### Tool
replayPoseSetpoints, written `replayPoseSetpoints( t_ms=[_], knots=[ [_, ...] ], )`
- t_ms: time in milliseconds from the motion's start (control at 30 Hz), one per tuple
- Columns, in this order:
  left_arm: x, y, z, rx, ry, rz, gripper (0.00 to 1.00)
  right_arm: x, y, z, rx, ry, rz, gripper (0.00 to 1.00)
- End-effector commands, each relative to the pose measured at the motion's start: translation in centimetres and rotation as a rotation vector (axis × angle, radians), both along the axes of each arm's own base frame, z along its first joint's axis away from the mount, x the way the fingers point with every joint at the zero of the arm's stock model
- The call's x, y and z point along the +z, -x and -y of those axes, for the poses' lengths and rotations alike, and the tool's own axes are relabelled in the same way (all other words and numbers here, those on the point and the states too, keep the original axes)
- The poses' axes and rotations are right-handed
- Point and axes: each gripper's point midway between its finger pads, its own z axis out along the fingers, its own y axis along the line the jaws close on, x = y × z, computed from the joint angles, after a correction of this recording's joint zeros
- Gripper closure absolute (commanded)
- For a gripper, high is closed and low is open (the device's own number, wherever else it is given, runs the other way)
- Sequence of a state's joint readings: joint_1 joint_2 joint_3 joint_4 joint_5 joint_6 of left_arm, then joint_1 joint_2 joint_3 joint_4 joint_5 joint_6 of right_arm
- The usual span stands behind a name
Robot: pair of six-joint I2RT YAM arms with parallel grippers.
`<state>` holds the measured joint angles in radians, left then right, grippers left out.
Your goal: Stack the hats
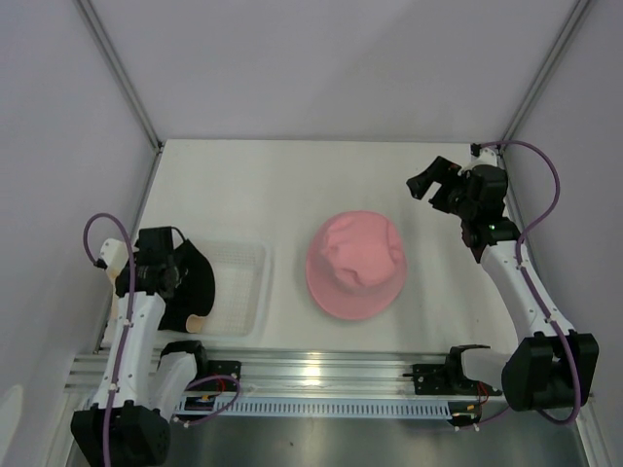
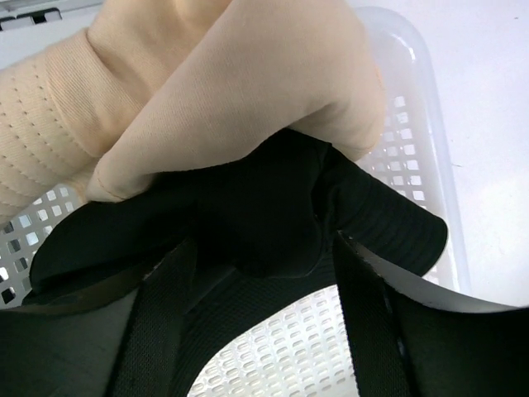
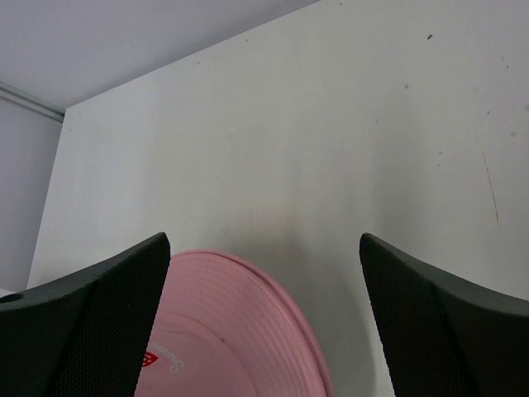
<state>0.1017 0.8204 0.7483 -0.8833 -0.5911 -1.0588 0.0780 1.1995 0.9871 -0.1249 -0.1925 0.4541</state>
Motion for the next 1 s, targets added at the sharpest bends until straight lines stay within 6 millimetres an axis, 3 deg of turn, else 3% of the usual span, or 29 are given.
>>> replayPoseSetpoints(
  t_ms=[0, 67, 100, 167, 200, 333, 367, 433, 467, 533, 567, 700, 733, 800, 833, 867, 967],
  knots=[
    [-0.1, -0.9, -0.2, 0.051, 0.035, 0.065, 0.31, 3.3, 0.0, 0.1, -0.003, -0.020, 0.088, 0.01],
    [-0.7, -0.6, -0.3, 0.064, 0.038, 0.062, 0.37, 3.8, 0.1, 0.0, 0.004, -0.026, 0.099, 0.01],
    [-0.9, -0.5, -0.3, 0.069, 0.042, 0.059, 0.48, 4.1, 0.1, -0.1, 0.005, -0.030, 0.105, 0.00],
    [-0.6, -0.6, -0.5, 0.070, 0.041, 0.082, 0.57, 4.3, 0.2, -0.1, 0.005, -0.034, 0.108, 0.00],
    [-1.3, -0.3, -0.5, 0.071, 0.045, 0.071, 0.67, 4.4, 0.3, -0.1, 0.005, -0.034, 0.110, 0.01],
    [-1.1, -0.8, 0.2, 0.016, 0.089, 0.108, 0.75, 5.4, 0.6, -0.4, 0.030, -0.028, 0.138, 0.01],
    [-0.6, -1.2, 0.5, -0.029, 0.096, 0.121, 0.78, 6.5, 0.8, -0.9, 0.078, -0.008, 0.171, 0.01],
    [2.9, -3.0, 1.8, -0.138, 0.104, 0.261, 0.89, 8.2, 1.1, -1.4, 0.119, 0.009, 0.212, 0.01],
    [4.1, -3.9, 3.8, -0.274, 0.136, 0.306, 0.98, 10.0, 1.3, -1.7, 0.144, 0.015, 0.255, 0.01],
    [10.0, -5.3, 5.6, -0.421, 0.109, 0.495, 0.99, 12.1, 2.0, -2.2, 0.175, 0.010, 0.312, 0.01],
    [11.6, -5.5, 7.6, -0.540, 0.134, 0.538, 0.99, 12.9, 2.5, -2.8, 0.213, -0.003, 0.337, 0.01],
    [18.0, -4.9, 12.1, -0.852, 0.115, 0.642, 0.99, 17.1, 4.6, -5.9, 0.394, -0.058, 0.499, 0.00],
    [17.7, -5.0, 12.9, -0.905, 0.125, 0.607, 0.99, 17.6, 5.1, -7.0, 0.443, -0.065, 0.517, 0.00],
    [20.2, -4.4, 15.3, -1.016, 0.122, 0.643, 0.99, 18.0, 5.4, -8.5, 0.512, -0.076, 0.511, 0.01],
    [20.7, -4.3, 16.0, -1.051, 0.117, 0.653, 0.99, 19.1, 5.9, -9.7, 0.553, -0.085, 0.526, 0.00],
    [21.8, -4.0, 17.7, -1.123, 0.114, 0.691, 0.99, 19.2, 6.2, -10.5, 0.588, -0.095, 0.521, 0.01],
    [23.6, -4.3, 19.9, -1.201, 0.125, 0.762, 0.99, 19.4, 6.6, -12.7, 0.638, -0.195, 0.478, 0.01]
  ],
)
